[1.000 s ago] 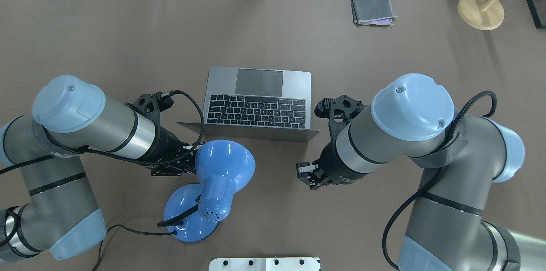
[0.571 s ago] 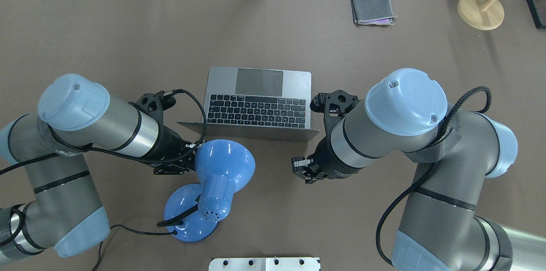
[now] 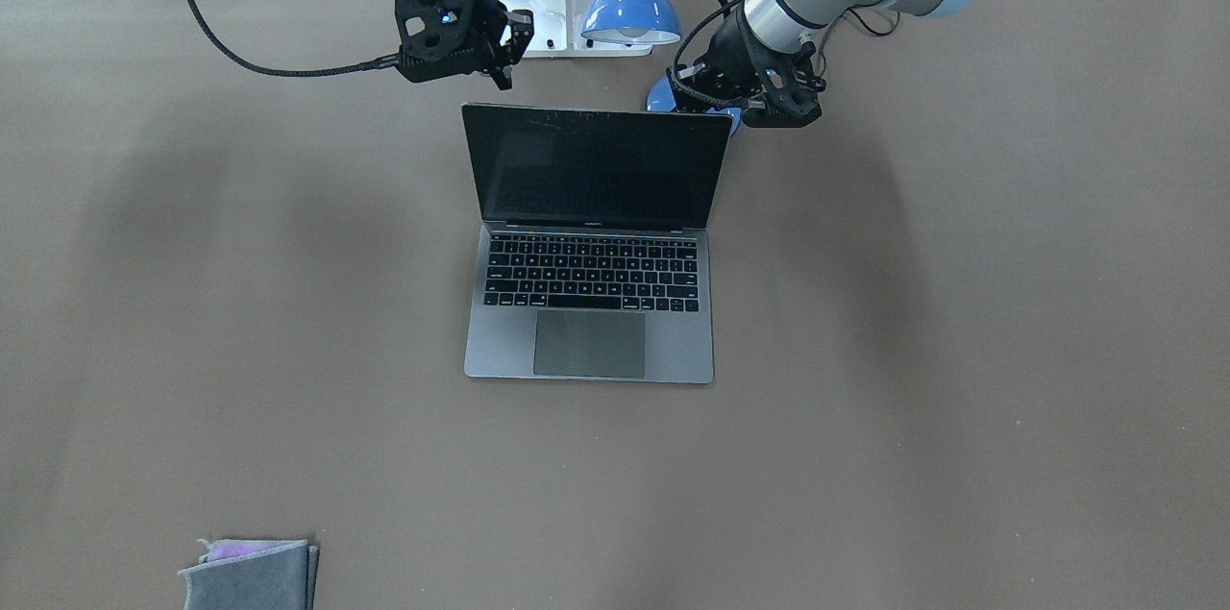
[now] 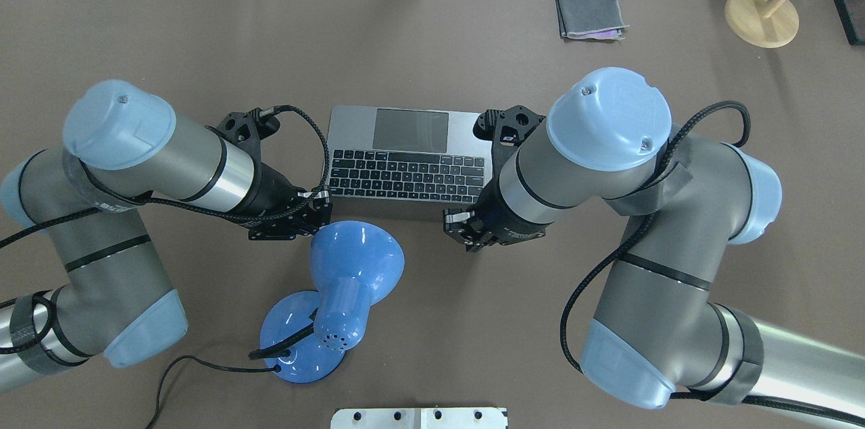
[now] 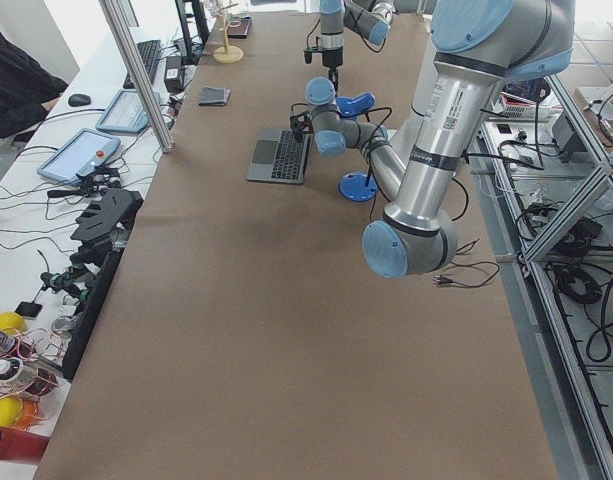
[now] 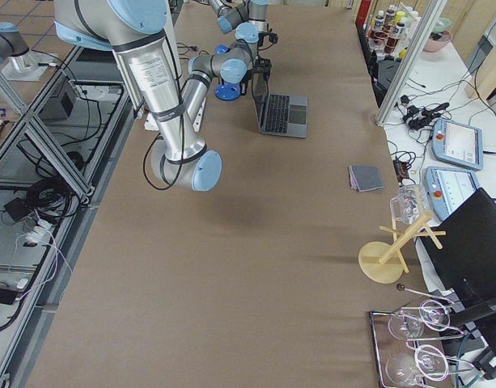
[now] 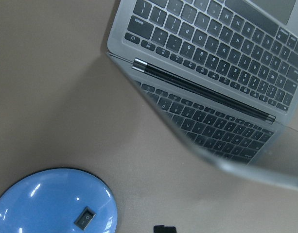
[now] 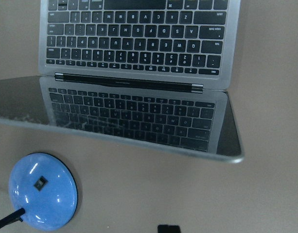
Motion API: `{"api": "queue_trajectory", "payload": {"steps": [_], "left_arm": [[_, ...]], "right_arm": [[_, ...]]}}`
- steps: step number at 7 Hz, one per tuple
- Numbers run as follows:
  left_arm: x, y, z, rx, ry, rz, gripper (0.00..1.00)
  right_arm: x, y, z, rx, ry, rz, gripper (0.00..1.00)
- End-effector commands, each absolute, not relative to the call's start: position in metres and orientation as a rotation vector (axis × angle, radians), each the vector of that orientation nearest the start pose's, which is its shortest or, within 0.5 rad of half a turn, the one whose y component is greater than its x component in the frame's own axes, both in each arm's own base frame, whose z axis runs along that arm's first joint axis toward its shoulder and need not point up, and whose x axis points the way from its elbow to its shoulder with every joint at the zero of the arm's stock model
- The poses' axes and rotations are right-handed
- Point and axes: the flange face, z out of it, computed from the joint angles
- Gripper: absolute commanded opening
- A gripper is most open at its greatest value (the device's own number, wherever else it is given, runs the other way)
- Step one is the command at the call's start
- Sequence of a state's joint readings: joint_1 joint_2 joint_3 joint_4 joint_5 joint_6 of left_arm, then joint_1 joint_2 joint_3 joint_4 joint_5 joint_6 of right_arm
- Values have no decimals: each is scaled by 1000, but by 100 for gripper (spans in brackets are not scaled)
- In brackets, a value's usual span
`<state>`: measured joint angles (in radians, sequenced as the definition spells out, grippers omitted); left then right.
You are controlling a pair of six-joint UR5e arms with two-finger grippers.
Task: Close laptop
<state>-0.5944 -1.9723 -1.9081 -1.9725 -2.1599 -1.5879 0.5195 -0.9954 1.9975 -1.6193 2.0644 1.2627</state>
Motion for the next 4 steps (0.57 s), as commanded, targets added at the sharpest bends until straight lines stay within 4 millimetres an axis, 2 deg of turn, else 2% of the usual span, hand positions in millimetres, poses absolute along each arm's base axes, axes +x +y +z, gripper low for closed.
{"api": "queue_trajectory", "payload": {"steps": [1,2,3,4], "left_arm": [[435,-401,223,-164,1213,-207,0],[427,-418,207,-141,1232,-227,0],[426,-427,207,-132,1230,-238,0],[428,-442,202,-123,1229,-254,0]], "right_arm": [[-454,-379,153,-17,-1056,-19,0],[-443,-391,149,0,-1060,1,0],[-433,-402,145,11,-1070,18,0],[-431,-409,147,15,-1065,29,0]]}}
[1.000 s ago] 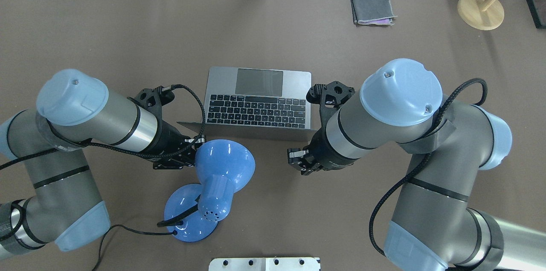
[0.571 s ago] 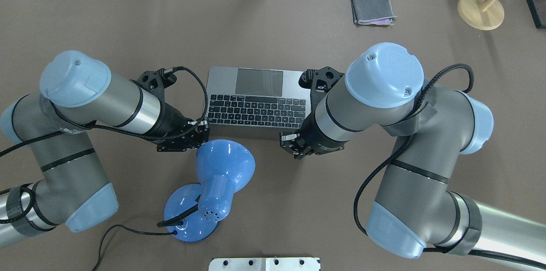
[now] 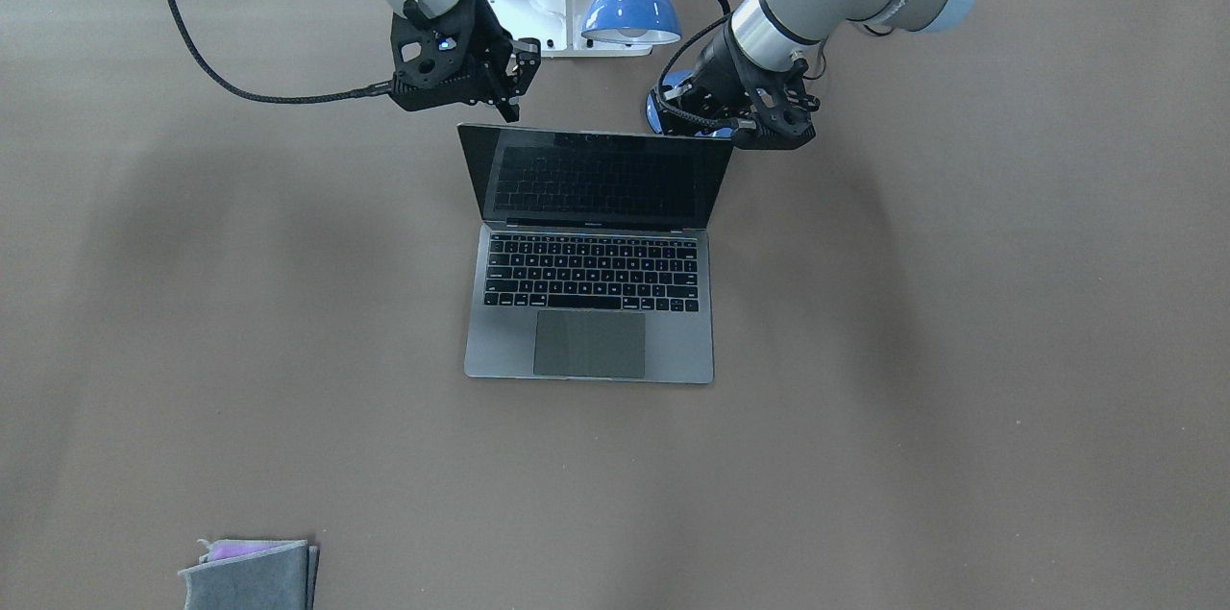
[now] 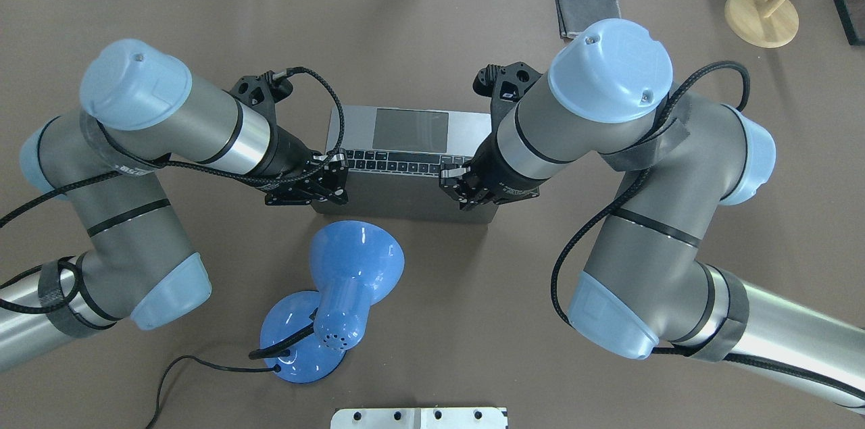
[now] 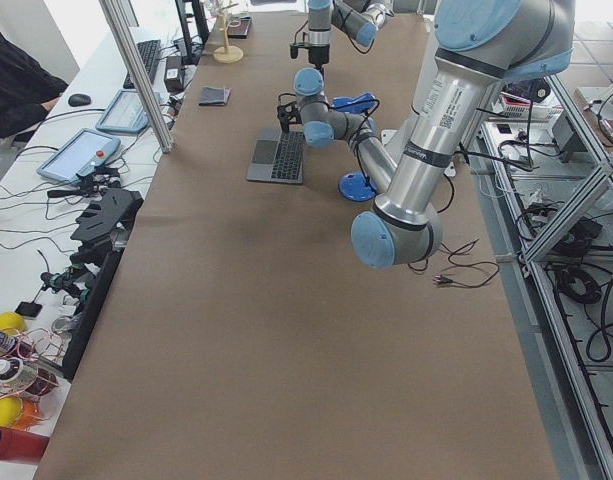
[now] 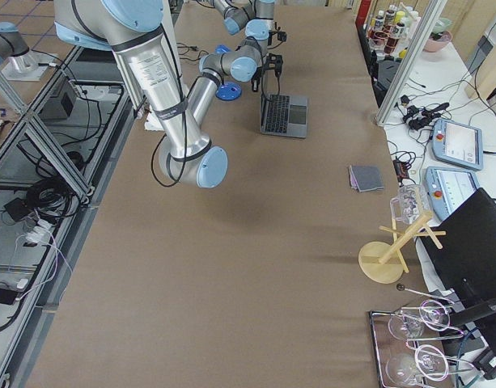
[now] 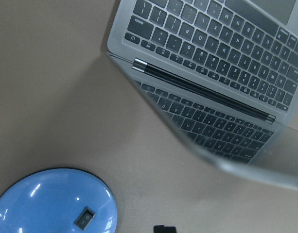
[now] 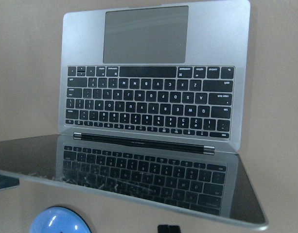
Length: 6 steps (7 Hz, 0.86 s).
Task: Close laptop
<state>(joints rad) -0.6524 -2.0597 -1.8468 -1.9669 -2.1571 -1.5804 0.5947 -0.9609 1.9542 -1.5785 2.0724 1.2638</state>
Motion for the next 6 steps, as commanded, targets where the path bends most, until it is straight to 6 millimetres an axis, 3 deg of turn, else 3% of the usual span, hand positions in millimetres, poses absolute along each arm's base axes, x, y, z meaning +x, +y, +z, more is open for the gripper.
{"api": "queue_trajectory", "payload": {"steps": [1,3,6], "left_arm": [[440,-459,201,-122,1215,-269,0],[444,-468,204,-123,1207,-278,0],[464,-489,195,-95,1196,-302,0]], "right_arm": [[-447,-426,150,18,-1065,37,0],[-488,-460,167,21,-1069,49,0],[-493,-515,152,24,-1056,101,0]]}}
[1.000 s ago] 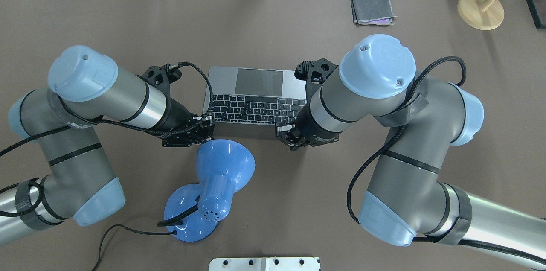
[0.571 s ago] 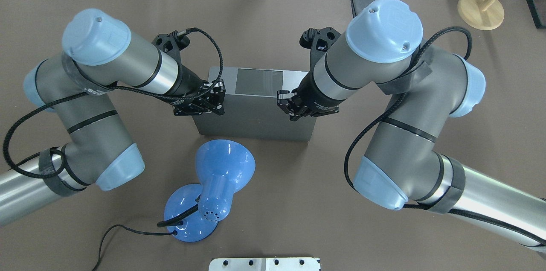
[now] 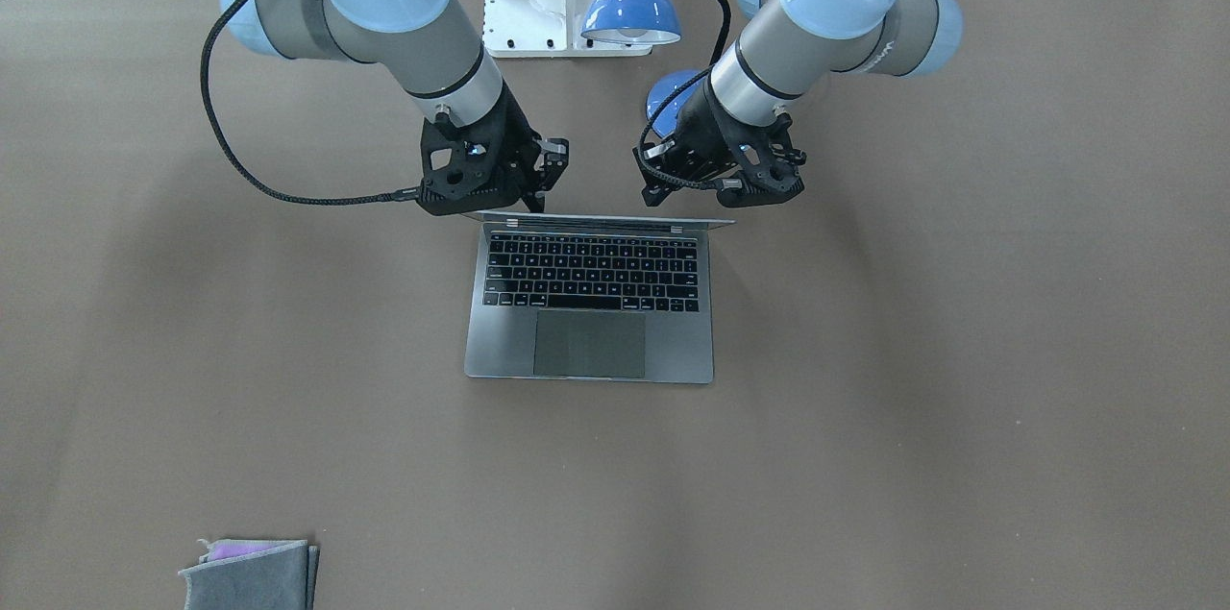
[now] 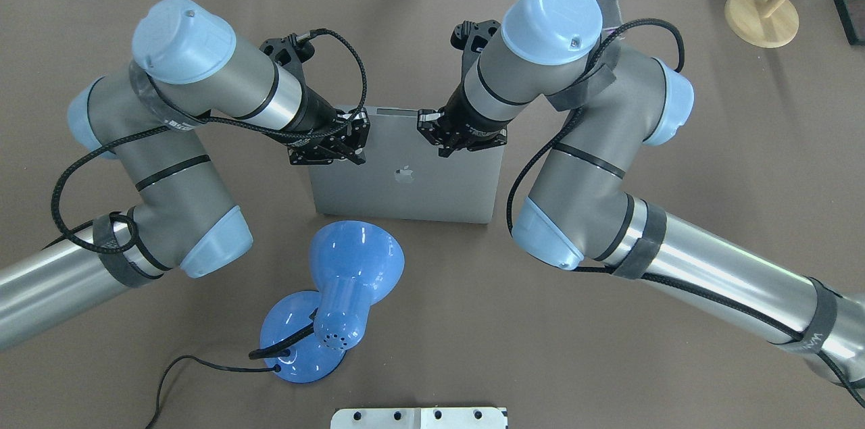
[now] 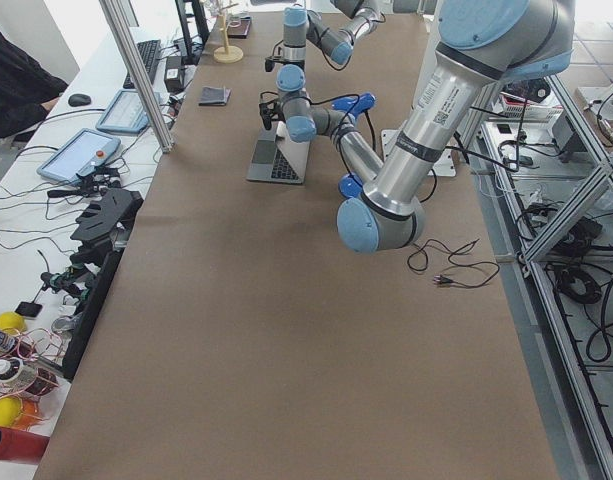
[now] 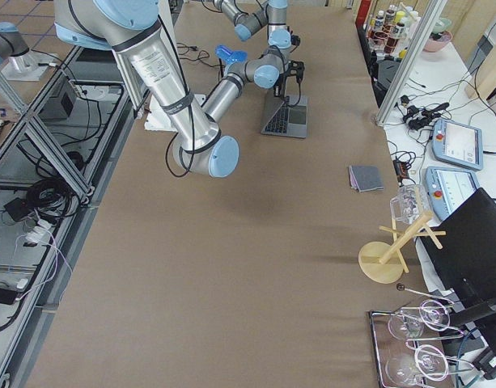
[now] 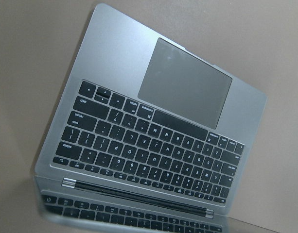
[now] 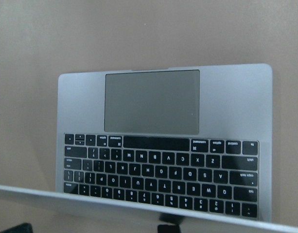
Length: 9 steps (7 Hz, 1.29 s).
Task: Close laptop
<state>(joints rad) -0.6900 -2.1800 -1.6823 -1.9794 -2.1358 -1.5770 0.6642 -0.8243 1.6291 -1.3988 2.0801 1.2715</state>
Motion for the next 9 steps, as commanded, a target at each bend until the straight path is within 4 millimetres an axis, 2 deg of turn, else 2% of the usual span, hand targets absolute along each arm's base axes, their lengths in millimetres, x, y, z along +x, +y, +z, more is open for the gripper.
{"api": "queue_trajectory", "payload": {"steps": [1,2,4,6,8,9], "left_arm": [[474,-496,197,-97,1182,-310,0],[486,-510,204,-60,1163,-331,0],[504,-528,236,-35,1150,-332,0],[520,-538,243,-45,1132,-335,0],[544,-551,244,-17,1099,-363,0],[550,-551,251,-13,1104,-358,0]], "right_arm": [[-497,-528,153,24,-1045,110,0],[-507,-540,168,37,-1061,108,0],[-531,-564,192,40,-1063,107,0],[-559,-581,219,16,-1030,111,0],[-565,-584,222,5,-1033,106,0],[-564,-584,215,-4,-1047,97,0]]}}
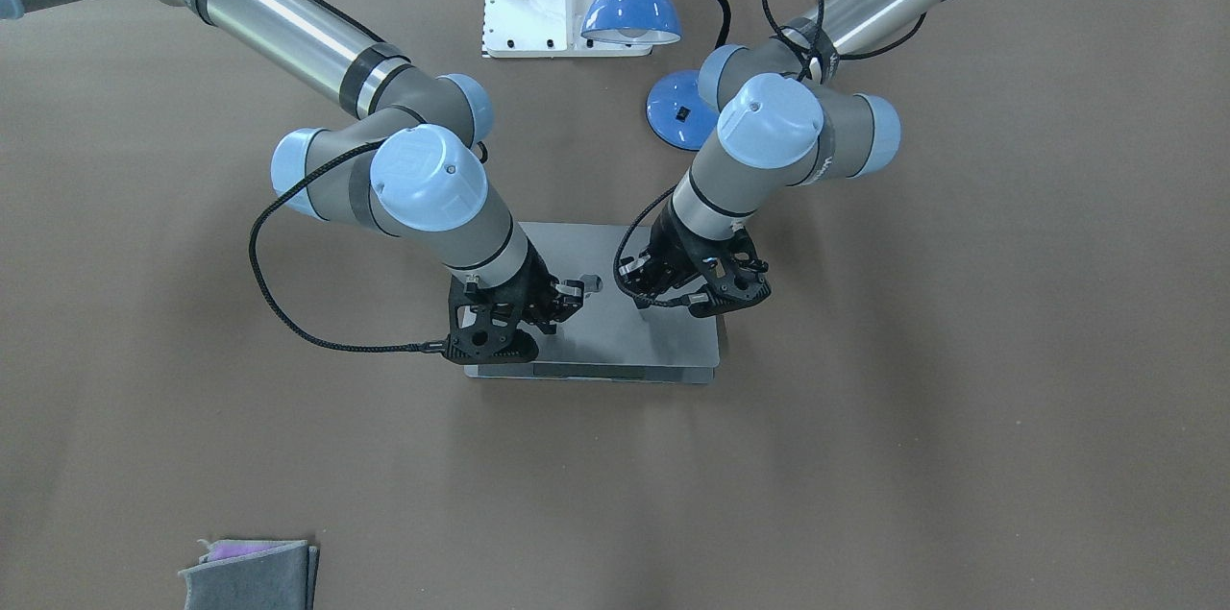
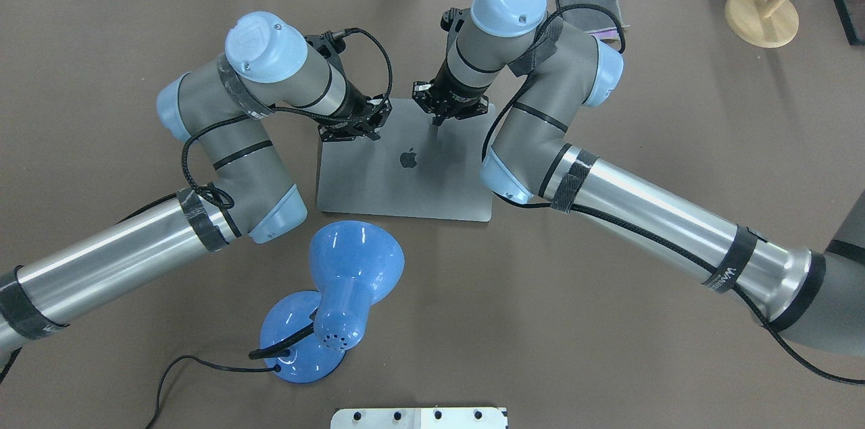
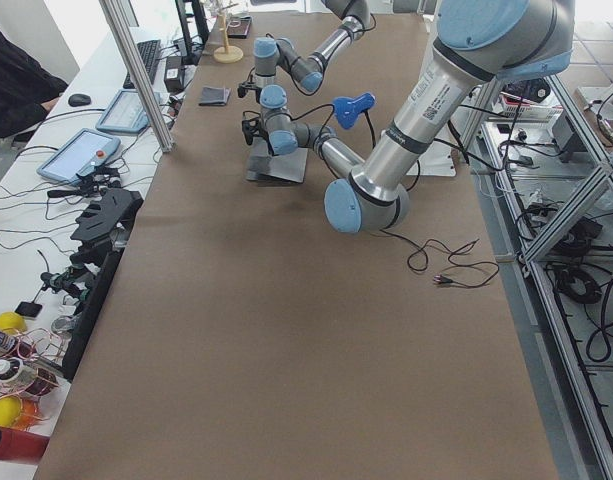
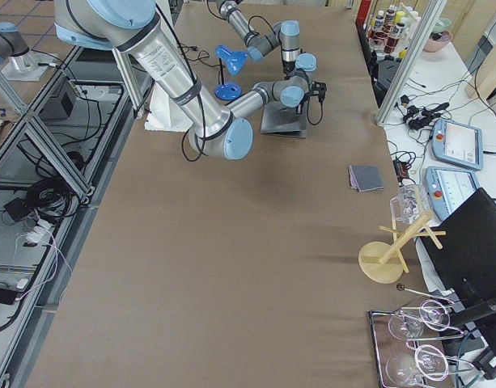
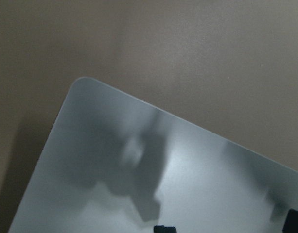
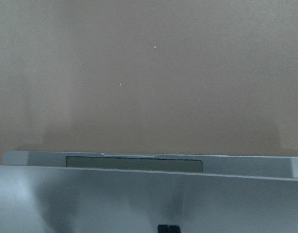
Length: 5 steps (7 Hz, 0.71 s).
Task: Close laptop
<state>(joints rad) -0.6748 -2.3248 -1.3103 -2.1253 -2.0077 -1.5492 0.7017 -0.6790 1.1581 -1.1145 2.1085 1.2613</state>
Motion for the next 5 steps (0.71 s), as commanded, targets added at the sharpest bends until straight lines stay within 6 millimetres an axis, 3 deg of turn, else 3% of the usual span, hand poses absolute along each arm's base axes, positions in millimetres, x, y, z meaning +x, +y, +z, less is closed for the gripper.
{"api": "queue_trajectory", "payload": {"steps": [1,3,5], "left_arm": [[558,-551,261,-8,1099,-359,0],[572,-546,277,36,1087,-372,0],[571,-545,274,33,1094,-369,0]], "right_arm": [[-562,-586,208,-4,-1057,96,0],[-559,-587,206,0,-1064,96,0],[-551,-592,204,-10,-1074,96,0]]}}
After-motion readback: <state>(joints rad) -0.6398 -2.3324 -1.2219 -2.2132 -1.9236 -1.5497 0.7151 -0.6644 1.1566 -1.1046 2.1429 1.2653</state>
